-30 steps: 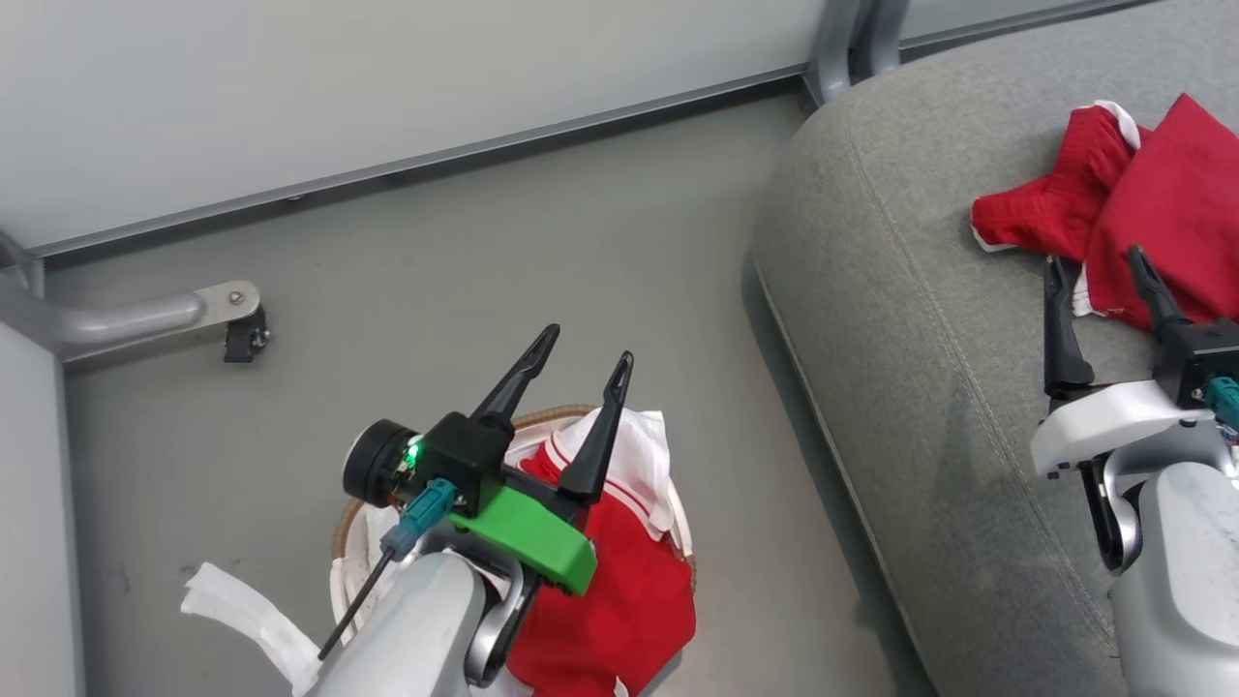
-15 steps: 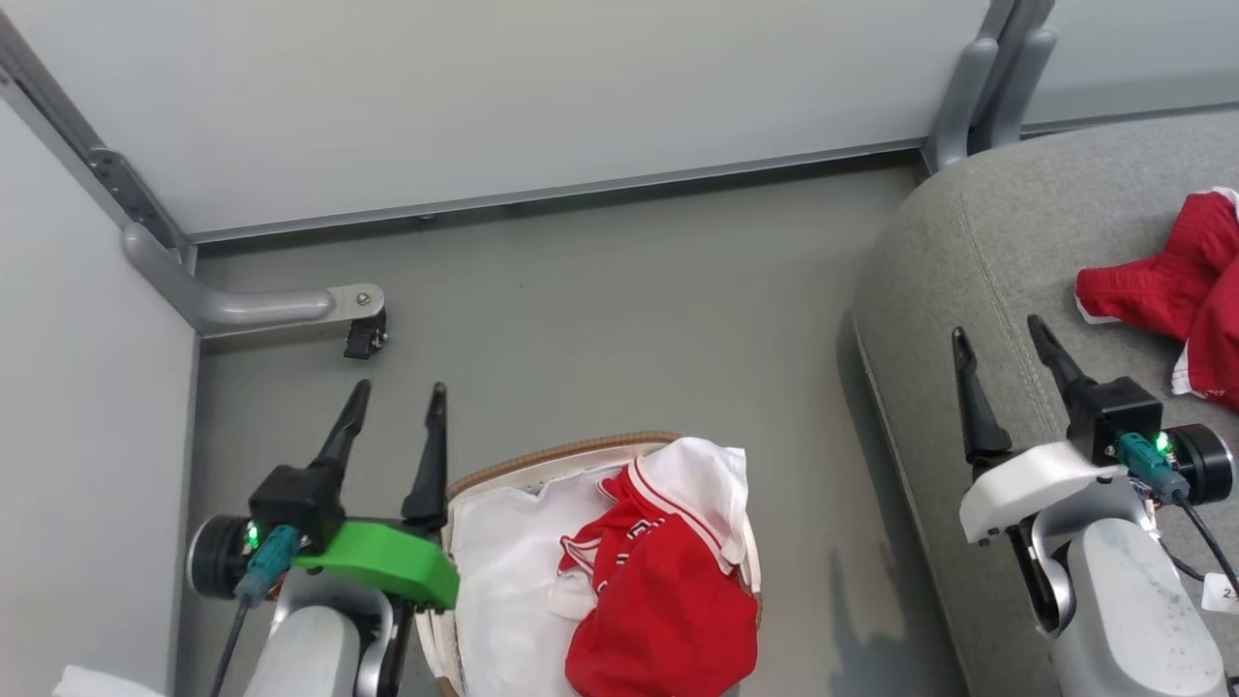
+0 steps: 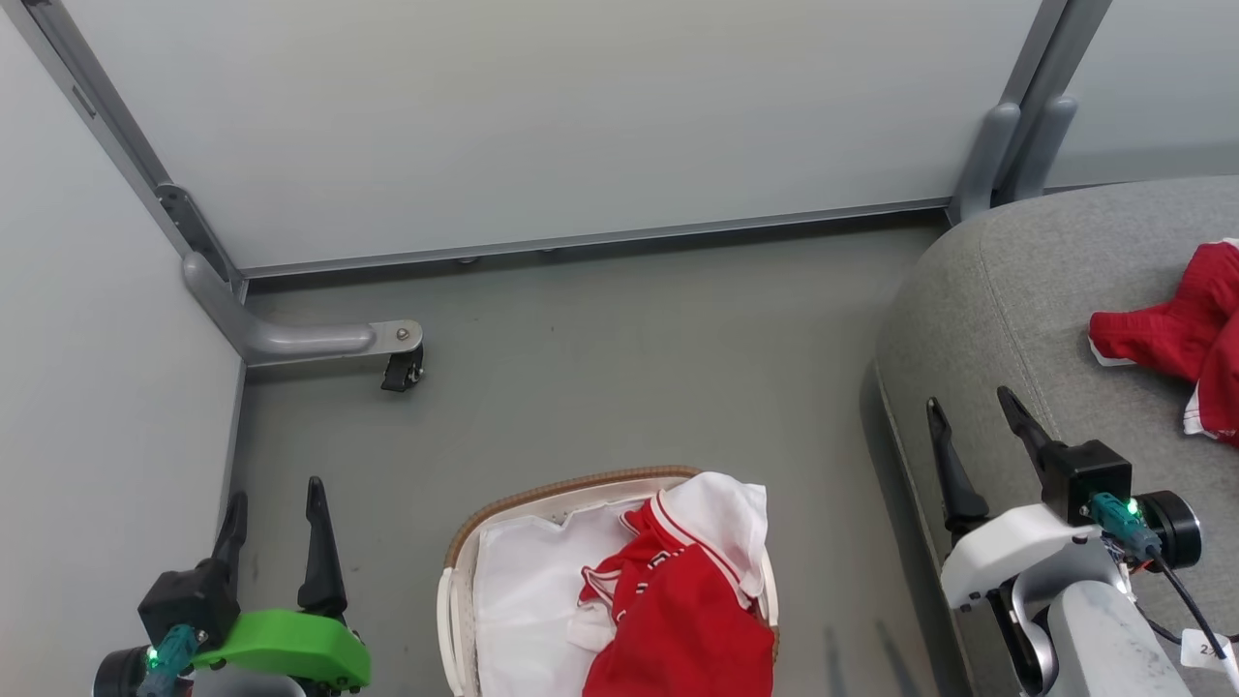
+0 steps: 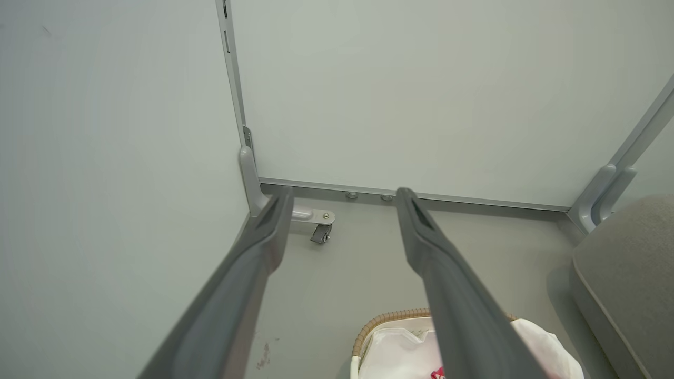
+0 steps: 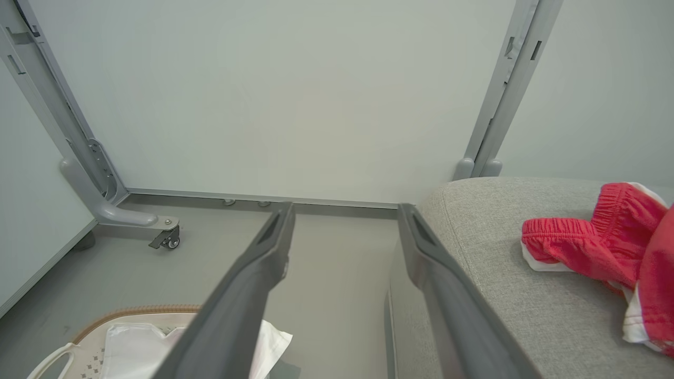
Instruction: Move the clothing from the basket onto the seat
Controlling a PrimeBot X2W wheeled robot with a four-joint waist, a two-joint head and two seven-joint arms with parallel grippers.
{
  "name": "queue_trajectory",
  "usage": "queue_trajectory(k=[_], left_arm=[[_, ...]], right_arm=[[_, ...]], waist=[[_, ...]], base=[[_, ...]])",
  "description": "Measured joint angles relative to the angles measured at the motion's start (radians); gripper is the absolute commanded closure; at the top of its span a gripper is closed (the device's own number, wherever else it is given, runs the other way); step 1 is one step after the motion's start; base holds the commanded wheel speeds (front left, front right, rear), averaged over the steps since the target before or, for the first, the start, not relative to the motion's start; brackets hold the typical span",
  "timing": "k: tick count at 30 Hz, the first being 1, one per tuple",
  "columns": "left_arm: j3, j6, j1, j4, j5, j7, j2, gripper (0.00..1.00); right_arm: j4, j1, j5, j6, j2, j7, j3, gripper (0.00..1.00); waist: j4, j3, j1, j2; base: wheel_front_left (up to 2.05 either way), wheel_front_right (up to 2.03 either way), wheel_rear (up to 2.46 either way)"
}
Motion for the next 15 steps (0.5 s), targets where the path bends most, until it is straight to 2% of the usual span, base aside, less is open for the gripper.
queue_trajectory(k=[5, 15], left_arm=[[0.003, 0.0, 0.034, -0.001, -0.018, 0.0, -0.002, 0.0], [-0.054, 0.004, 0.051, 0.008, -0.055, 0.0, -0.003, 0.0]], right_arm=[[0.008, 0.026, 0.01, 0.0, 0.002, 0.0, 0.003, 0.0], [0.004, 0.034, 0.027, 0.0, 0.005, 0.0, 0.019, 0.0]], waist=[[0.0, -0.015, 0.0, 0.0], [-0.012, -0.009, 0.0, 0.0]], base=[[0.0, 0.0, 0.0], [0.0, 0.0, 0.0]])
